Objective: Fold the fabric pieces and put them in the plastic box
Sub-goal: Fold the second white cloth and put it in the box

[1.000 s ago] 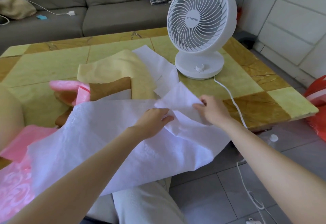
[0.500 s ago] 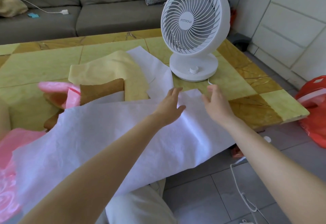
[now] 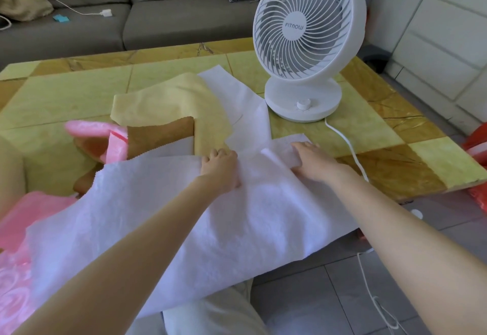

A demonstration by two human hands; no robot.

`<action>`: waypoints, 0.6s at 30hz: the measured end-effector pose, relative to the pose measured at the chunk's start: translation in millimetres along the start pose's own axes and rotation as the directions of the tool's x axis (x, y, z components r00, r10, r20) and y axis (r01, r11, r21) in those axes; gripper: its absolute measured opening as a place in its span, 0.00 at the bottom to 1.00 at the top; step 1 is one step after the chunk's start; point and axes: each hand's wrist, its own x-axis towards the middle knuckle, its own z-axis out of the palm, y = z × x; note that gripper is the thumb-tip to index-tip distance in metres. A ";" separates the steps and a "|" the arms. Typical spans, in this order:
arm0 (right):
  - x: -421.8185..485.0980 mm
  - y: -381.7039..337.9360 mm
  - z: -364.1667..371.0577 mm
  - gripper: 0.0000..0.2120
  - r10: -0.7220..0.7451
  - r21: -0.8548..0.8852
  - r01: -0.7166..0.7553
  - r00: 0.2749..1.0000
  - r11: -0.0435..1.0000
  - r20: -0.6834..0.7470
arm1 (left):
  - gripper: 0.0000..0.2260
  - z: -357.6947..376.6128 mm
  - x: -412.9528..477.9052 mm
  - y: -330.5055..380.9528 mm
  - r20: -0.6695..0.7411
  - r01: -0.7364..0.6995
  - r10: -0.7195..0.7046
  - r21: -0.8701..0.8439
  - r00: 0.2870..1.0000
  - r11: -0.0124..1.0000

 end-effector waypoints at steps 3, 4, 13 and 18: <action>-0.8 2.1 -2.7 0.35 0.085 0.050 -0.084 0.996 0.995 -0.002 | 0.23 -1.8 2.7 -2.8 0.016 0.022 -0.021 -0.079 1.000 0.997; -1.5 3.5 -3.3 0.35 0.117 0.054 -0.117 0.993 0.992 0.001 | 0.21 -1.7 3.5 -3.9 0.013 0.022 -0.020 -0.108 1.000 0.994; -35.4 40.3 -6.0 0.24 0.229 0.143 -0.235 0.972 0.961 0.056 | 0.18 5.1 0.1 8.6 0.000 -0.056 0.057 -0.160 0.998 0.986; -40.2 63.2 -16.8 0.20 0.295 0.361 -0.222 0.941 0.906 -0.163 | 0.14 6.0 5.5 15.1 -0.039 -0.077 0.075 -0.052 0.996 0.996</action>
